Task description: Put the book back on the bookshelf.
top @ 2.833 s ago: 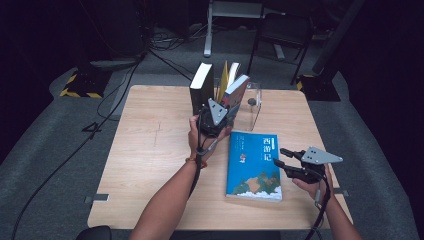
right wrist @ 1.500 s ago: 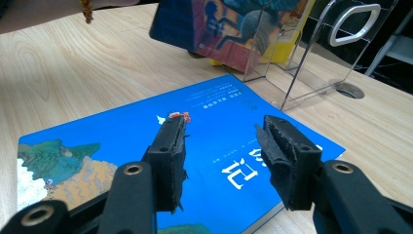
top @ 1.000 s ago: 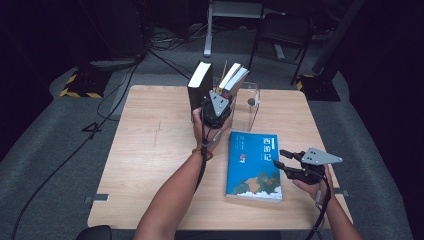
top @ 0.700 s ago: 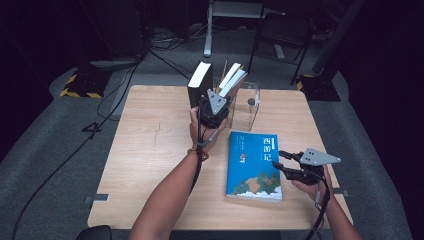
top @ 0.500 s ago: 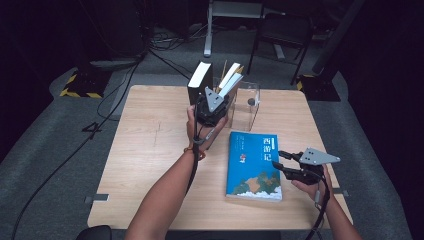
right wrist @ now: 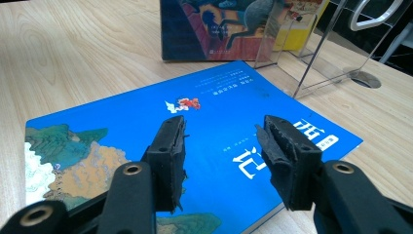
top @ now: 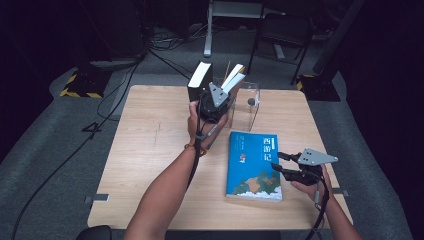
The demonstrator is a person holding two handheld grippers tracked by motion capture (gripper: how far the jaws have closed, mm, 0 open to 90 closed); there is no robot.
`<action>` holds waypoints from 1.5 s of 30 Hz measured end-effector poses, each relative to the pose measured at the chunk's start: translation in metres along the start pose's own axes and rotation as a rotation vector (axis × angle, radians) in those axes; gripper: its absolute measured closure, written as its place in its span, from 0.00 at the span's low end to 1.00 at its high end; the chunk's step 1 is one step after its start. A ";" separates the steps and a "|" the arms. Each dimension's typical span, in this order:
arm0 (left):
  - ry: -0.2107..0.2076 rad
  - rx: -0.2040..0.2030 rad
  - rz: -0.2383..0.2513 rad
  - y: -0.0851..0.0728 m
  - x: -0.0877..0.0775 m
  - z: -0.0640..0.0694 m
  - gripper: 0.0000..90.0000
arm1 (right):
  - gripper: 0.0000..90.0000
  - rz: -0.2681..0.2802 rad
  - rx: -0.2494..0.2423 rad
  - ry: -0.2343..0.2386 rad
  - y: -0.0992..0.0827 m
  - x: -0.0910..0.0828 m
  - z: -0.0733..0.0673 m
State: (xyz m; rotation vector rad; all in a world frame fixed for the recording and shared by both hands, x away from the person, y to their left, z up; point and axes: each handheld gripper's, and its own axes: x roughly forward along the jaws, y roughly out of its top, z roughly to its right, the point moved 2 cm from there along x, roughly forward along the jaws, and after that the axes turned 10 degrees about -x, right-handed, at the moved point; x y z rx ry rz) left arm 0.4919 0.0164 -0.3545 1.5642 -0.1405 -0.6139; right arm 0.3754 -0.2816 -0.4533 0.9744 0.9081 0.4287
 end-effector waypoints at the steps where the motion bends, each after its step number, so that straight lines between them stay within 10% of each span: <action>1: 0.000 0.000 0.000 0.000 0.000 0.000 0.81 | 0.57 -0.002 0.000 0.000 0.000 0.000 0.000; 24: 0.047 -0.022 0.040 0.025 0.047 -0.002 0.80 | 0.57 0.010 0.007 0.006 -0.003 -0.003 0.004; 45: 0.015 0.114 -0.166 0.037 0.032 0.003 0.77 | 0.56 -0.020 -0.001 0.034 -0.003 0.001 0.001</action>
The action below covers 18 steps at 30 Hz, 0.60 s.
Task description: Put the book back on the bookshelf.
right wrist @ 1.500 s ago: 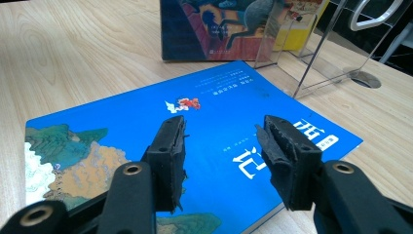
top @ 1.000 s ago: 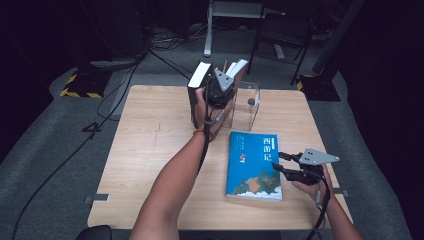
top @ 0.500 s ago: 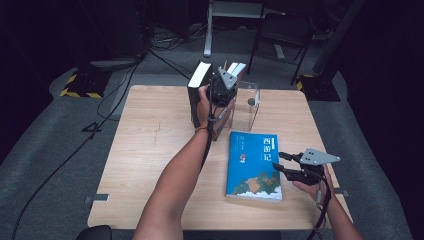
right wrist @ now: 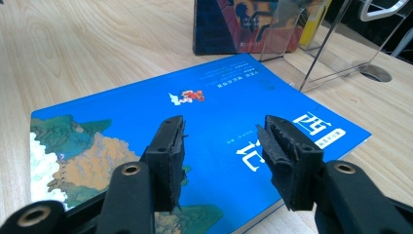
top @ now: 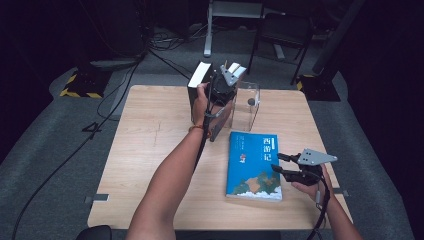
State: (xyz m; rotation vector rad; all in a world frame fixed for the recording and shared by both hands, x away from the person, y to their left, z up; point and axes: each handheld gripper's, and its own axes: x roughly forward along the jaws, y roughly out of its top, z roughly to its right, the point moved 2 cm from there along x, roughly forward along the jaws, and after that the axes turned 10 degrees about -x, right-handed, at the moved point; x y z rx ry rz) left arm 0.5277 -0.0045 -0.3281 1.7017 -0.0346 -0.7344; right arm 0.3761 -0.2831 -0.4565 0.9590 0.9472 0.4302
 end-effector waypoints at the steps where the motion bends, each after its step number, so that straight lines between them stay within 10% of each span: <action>1: -0.002 0.001 -0.012 0.001 -0.001 0.000 0.78 | 0.56 -0.002 0.000 0.001 0.000 0.000 0.000; 18: 0.001 -0.065 0.050 0.005 0.010 -0.007 0.81 | 0.56 -0.033 -0.004 0.024 -0.003 0.002 0.000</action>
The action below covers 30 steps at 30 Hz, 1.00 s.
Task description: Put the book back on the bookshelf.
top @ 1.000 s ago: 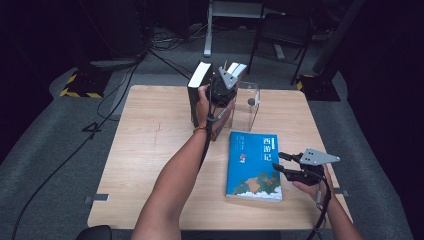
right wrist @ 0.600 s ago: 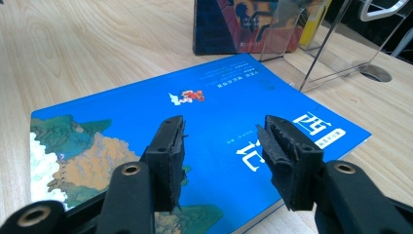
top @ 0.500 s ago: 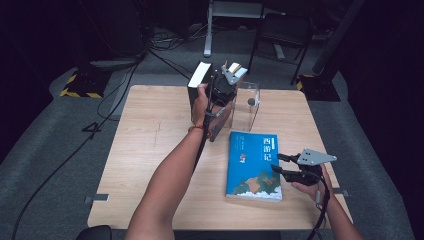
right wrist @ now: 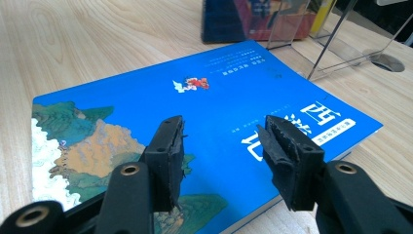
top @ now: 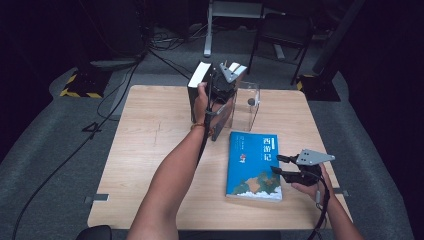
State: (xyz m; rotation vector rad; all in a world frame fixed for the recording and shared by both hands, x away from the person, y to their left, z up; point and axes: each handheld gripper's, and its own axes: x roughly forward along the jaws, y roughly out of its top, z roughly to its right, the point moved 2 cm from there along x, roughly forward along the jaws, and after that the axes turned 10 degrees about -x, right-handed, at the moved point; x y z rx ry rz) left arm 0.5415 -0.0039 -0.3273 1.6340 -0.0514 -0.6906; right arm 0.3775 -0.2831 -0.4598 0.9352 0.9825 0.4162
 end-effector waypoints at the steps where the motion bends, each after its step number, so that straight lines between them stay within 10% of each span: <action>1: 0.002 -0.009 0.012 0.002 0.002 -0.001 0.81 | 0.56 -0.001 0.000 0.000 0.000 0.000 0.000; 10: 0.049 -0.033 0.078 0.013 0.012 -0.006 0.81 | 0.56 0.001 0.001 0.005 -0.001 0.000 0.001; 30: 0.052 -0.047 0.029 0.005 0.018 -0.011 0.74 | 0.55 -0.002 -0.005 0.014 0.000 0.000 -0.001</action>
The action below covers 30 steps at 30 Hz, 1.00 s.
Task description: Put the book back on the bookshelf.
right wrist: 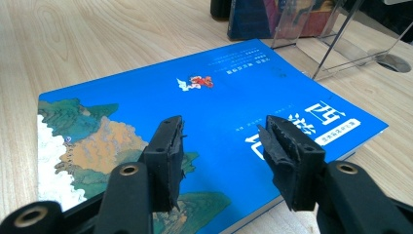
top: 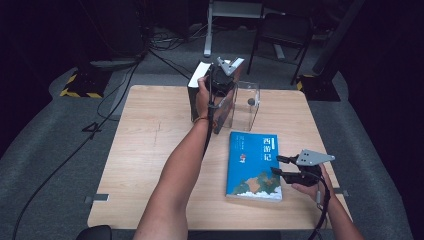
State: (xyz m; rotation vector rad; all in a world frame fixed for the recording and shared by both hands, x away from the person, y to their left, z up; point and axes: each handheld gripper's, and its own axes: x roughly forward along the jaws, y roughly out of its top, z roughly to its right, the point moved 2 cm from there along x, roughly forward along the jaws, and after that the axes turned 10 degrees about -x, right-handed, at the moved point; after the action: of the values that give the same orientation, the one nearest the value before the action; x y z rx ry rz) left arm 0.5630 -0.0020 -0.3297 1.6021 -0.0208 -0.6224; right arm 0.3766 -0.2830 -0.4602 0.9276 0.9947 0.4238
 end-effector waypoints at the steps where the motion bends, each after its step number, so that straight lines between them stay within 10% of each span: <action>1: -0.007 -0.007 -0.001 0.000 -0.001 -0.001 0.73 | 0.55 -0.003 -0.002 0.001 0.000 0.000 0.000; 11: -0.038 -0.013 0.005 -0.004 -0.014 -0.004 0.68 | 0.54 -0.007 -0.008 -0.002 0.001 0.001 -0.001; 30: -0.122 0.101 0.013 -0.016 -0.056 0.000 0.63 | 0.52 -0.008 0.008 -0.023 0.000 0.000 0.001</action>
State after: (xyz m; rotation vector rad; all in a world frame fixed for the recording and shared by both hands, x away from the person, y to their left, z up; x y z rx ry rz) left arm 0.5097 0.0212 -0.3232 1.6582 -0.1552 -0.7186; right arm 0.3775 -0.2838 -0.4598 0.9335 0.9793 0.4015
